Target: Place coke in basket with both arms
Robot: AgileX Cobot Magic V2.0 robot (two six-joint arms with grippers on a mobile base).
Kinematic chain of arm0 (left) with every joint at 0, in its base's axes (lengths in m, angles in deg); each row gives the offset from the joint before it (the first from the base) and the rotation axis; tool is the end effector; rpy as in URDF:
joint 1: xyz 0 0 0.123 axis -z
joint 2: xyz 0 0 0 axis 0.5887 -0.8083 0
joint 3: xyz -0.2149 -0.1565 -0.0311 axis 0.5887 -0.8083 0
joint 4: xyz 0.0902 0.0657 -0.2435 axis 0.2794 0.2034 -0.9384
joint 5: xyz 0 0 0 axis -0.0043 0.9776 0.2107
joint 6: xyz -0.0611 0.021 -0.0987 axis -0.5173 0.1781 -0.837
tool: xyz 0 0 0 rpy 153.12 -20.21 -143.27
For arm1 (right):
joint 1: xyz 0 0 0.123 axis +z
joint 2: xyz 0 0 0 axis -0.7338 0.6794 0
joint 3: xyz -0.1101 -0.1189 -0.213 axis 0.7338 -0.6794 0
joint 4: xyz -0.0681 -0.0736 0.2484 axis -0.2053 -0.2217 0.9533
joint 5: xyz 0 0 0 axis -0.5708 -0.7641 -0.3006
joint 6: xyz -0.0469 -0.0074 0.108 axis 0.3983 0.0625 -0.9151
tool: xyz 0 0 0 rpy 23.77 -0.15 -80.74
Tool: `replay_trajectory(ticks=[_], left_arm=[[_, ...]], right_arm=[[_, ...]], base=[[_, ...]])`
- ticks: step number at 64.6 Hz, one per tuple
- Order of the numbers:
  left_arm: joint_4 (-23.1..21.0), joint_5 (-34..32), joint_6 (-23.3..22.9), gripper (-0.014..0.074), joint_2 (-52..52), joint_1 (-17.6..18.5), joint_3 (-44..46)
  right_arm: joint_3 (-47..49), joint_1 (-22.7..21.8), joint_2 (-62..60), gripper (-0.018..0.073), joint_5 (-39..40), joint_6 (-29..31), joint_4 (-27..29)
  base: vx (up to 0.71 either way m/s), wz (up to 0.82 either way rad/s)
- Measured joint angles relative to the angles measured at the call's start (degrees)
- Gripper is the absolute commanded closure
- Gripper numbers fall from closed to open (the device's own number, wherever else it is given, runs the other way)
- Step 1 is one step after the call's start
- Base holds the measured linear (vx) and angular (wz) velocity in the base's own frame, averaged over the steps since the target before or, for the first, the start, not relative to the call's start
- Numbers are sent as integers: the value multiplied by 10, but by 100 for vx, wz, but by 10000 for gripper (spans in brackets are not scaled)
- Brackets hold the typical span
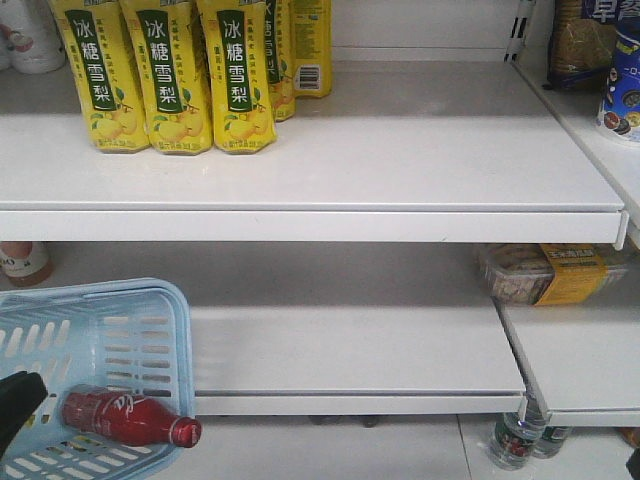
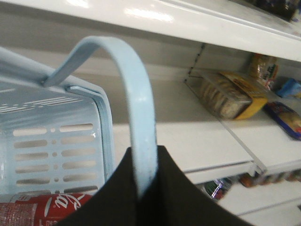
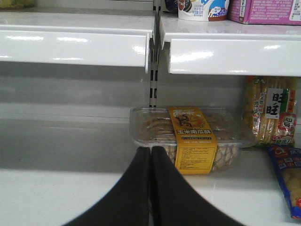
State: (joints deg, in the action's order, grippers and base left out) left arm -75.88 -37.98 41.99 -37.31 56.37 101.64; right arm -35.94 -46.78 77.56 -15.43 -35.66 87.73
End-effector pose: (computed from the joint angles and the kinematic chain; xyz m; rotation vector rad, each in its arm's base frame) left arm 0.1383 -0.0640 0.2283 0.0126 1.8408 -0.6414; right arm 0.1420 0.0012 0.2142 -0.0405 1.6891 -0.0232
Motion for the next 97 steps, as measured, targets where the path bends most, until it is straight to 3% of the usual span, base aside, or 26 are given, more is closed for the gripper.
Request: replay_trajectory(ticks=[10,19,31,44,62,81,97], left_arm=[[142,-50,-88,603,41,0,-42],[201,-67,-107,603,76,-21,-74],[223,-71,-109,603,120,-87,-108],[236,-60,-110,603,163,-135,-135],[285,9,-116,603,214,-192,-141],[315,41,-118,603,226,-207,-141],[350,30,-120,603,226,-207,-141]], right_arm=[[0,0,0,569,0,0,0],[0,0,0,569,0,0,0],[0,0,0,569,0,0,0],[0,0,0,569,0,0,0],[0,0,0,569,0,0,0],[0,0,0,569,0,0,0],[0,0,0,569,0,0,0]], base=[[0,0],[0,0],[0,0],[0,0],[0,0],[0,0],[0,0]])
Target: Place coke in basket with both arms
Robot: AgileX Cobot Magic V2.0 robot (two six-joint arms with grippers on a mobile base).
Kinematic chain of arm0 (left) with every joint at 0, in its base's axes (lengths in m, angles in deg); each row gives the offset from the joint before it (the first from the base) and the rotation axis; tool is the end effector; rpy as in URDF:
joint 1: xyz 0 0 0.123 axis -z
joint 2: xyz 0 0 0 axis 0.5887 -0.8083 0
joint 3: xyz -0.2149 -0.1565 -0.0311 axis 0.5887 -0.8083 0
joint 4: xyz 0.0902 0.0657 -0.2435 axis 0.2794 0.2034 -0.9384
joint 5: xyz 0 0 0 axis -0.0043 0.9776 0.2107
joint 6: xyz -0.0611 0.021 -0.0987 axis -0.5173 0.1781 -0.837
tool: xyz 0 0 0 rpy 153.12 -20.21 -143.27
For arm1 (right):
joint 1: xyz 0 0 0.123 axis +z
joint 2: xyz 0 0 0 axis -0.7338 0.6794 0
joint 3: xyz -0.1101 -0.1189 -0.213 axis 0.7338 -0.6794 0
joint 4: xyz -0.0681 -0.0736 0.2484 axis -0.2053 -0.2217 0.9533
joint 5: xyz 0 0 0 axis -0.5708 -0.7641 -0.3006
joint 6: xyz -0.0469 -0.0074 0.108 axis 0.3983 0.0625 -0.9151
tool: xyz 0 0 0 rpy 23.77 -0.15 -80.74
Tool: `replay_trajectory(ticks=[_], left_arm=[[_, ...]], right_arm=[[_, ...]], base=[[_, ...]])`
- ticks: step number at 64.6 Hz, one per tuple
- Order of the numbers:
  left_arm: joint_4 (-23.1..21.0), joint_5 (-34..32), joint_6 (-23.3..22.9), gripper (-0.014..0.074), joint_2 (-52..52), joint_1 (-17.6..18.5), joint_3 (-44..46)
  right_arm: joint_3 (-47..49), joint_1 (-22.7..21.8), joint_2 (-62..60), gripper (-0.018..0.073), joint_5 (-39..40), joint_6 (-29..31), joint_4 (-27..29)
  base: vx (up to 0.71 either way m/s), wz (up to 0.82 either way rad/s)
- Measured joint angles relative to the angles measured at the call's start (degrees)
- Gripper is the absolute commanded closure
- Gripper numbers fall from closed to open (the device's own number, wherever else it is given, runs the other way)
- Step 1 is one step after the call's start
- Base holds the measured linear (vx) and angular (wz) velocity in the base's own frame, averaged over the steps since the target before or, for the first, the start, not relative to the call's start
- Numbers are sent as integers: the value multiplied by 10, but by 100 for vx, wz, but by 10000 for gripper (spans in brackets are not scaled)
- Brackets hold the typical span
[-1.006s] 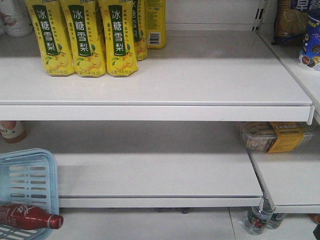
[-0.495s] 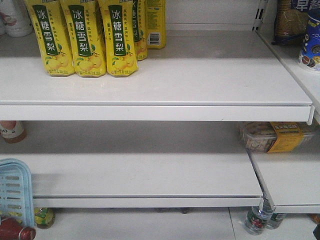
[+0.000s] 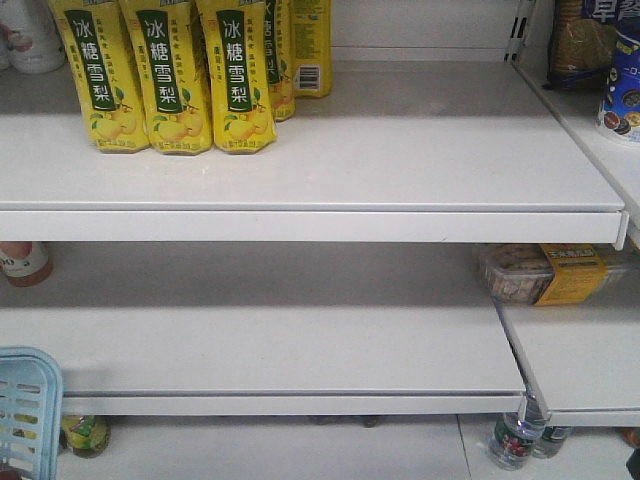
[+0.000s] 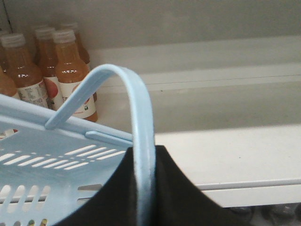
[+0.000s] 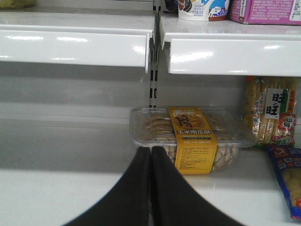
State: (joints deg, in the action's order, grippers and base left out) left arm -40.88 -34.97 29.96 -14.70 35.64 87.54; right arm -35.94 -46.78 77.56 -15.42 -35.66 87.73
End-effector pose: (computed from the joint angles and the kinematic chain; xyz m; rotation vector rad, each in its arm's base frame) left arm 0.1169 -0.0006 0.1760 -0.0198 1.7336 -0.0244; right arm 0.1420 0.0012 0.2142 -0.0405 1.6889 -0.0232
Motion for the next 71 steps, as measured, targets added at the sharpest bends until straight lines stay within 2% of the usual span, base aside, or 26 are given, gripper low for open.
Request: replay_trajectory(ticks=[27,71], left_arm=[[5,-30,-24,603,0,0,0],[5,-31,-26,603,0,0,0]], right_arm=[[0,0,0,569,0,0,0],[0,0,0,569,0,0,0]], base=[[0,0],[0,0]])
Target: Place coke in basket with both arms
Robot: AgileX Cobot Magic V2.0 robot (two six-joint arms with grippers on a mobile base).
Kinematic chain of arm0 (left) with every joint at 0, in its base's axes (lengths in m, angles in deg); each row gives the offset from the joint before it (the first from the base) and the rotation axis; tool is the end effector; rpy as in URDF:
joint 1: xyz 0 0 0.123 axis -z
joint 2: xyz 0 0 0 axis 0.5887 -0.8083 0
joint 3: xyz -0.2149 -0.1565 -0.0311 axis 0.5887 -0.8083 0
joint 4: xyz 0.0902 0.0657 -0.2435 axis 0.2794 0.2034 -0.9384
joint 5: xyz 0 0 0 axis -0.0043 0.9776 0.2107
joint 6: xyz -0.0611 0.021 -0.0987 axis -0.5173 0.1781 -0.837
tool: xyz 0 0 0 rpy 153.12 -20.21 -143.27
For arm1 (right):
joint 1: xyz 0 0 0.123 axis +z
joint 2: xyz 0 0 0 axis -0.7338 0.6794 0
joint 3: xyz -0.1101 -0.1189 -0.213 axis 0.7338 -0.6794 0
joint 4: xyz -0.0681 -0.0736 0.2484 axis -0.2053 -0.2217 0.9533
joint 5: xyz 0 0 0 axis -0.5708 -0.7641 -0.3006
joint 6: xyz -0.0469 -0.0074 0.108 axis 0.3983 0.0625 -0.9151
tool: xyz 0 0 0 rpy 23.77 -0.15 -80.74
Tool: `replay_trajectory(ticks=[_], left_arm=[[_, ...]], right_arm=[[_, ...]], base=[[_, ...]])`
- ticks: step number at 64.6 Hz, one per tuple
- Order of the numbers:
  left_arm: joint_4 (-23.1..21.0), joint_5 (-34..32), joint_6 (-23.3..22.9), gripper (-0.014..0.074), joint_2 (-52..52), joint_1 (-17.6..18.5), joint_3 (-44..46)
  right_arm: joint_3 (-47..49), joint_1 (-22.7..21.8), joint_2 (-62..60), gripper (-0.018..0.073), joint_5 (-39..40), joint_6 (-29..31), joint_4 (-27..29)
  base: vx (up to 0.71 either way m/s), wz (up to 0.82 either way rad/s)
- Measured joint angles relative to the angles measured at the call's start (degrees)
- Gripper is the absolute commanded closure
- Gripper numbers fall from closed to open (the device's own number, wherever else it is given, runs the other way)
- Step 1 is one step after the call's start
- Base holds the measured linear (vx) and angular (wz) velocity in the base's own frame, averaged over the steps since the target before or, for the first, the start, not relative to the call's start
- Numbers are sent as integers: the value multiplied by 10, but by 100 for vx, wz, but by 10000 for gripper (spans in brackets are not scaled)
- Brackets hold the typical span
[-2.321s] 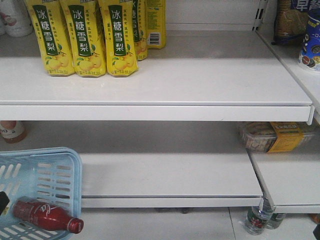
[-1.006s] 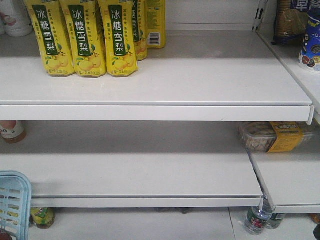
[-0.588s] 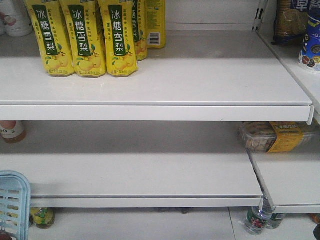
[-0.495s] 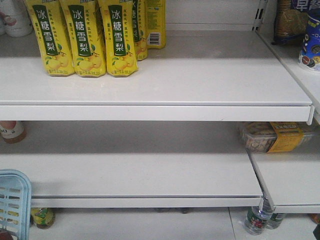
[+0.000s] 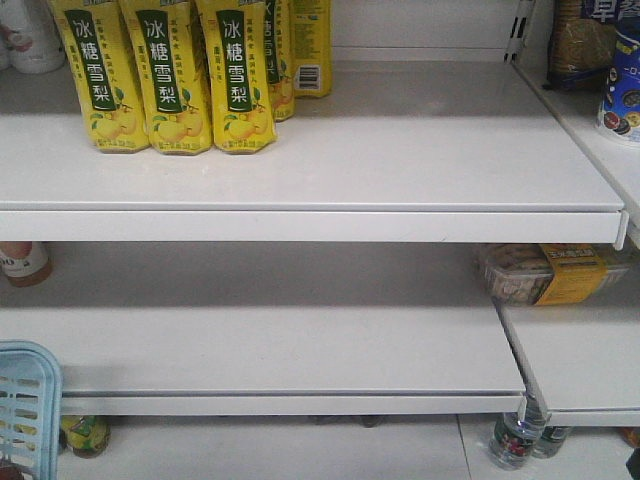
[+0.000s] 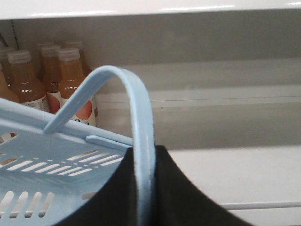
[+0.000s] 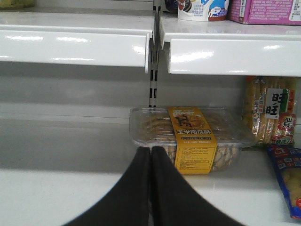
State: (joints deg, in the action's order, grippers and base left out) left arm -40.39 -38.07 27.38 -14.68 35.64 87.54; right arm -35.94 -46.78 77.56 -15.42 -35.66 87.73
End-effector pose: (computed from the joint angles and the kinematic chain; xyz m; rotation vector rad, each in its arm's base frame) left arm 0.1178 -0.0001 0.1823 -0.0532 1.6788 -0.0487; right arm 0.1420 0.0012 0.2142 -0.0405 1.6889 -0.0232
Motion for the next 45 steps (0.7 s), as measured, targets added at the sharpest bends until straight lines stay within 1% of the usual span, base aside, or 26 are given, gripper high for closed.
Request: replay_trajectory(ticks=[29,37,45], left_arm=[[0,0,0,603,0,0,0],[0,0,0,603,0,0,0],[0,0,0,603,0,0,0]], right_arm=[[-3,0,-4,569,1,0,0],[-21,0,-37,569,-1,0,-2],[-62,0,-96,569,-6,-4,-9]], base=[[0,0],[0,0],[0,0]])
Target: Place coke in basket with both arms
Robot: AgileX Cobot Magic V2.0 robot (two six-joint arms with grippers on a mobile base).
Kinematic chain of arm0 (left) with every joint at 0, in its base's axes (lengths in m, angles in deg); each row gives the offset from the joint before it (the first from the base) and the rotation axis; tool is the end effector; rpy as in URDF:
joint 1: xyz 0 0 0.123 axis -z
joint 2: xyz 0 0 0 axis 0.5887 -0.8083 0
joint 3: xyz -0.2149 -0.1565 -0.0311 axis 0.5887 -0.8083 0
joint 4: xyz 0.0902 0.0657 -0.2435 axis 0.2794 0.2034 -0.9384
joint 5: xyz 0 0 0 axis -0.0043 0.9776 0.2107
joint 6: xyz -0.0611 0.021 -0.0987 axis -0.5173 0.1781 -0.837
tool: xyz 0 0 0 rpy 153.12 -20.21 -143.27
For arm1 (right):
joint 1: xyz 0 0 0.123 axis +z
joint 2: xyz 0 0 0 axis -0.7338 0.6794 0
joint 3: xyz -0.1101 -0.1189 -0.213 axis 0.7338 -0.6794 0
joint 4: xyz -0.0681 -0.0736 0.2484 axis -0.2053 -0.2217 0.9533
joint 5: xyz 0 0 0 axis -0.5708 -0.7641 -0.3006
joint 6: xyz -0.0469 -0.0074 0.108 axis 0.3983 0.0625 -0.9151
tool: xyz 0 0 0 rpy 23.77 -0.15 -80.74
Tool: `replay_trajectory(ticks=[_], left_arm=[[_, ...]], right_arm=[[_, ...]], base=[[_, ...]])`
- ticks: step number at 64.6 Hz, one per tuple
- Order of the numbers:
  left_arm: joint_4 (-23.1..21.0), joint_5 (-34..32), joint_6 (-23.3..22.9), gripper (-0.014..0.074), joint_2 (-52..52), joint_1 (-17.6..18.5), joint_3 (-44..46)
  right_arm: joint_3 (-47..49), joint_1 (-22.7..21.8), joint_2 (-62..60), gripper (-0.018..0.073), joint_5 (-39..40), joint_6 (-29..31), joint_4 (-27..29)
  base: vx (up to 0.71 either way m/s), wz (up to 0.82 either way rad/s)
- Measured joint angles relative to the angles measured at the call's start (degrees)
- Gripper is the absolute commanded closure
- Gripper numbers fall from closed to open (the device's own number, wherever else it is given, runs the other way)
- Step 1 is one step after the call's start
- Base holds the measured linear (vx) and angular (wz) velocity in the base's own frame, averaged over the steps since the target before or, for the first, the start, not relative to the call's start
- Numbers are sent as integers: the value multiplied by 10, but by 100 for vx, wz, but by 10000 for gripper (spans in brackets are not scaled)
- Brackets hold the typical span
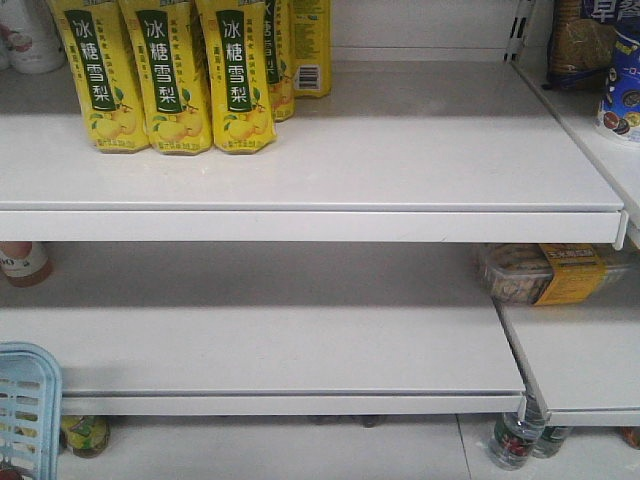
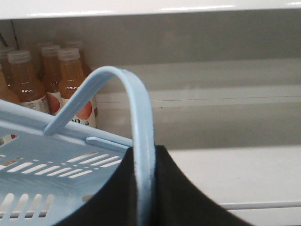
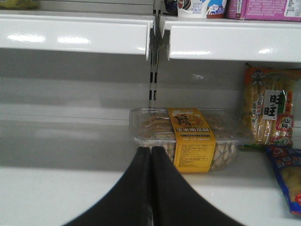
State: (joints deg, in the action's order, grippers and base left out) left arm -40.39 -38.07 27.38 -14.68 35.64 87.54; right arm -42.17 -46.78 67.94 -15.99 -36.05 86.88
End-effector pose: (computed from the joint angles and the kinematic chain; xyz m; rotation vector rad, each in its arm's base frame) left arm 0.1178 -0.0001 0.1823 -0.0532 1.6788 -0.0487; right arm 0.1271 0.0011 0.1937 -0.0461 1.6396 -0.0297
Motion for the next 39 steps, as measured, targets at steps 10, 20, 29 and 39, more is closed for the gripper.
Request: replay_trajectory(ticks=[10,20,29,39], left_arm=[[0,0,0,603,0,0,0],[0,0,0,603,0,0,0],[0,0,0,603,0,0,0],[0,0,0,603,0,0,0]], right_arm=[[-10,0,-68,569,-29,-19,-19],[-10,0,-75,569,-46,-34,-41],[-10,0,-75,569,-47,-40,-44],[-10,0,-75,569,-47,-41,-44]], base=[[0,0],[0,0],[0,0],[0,0]])
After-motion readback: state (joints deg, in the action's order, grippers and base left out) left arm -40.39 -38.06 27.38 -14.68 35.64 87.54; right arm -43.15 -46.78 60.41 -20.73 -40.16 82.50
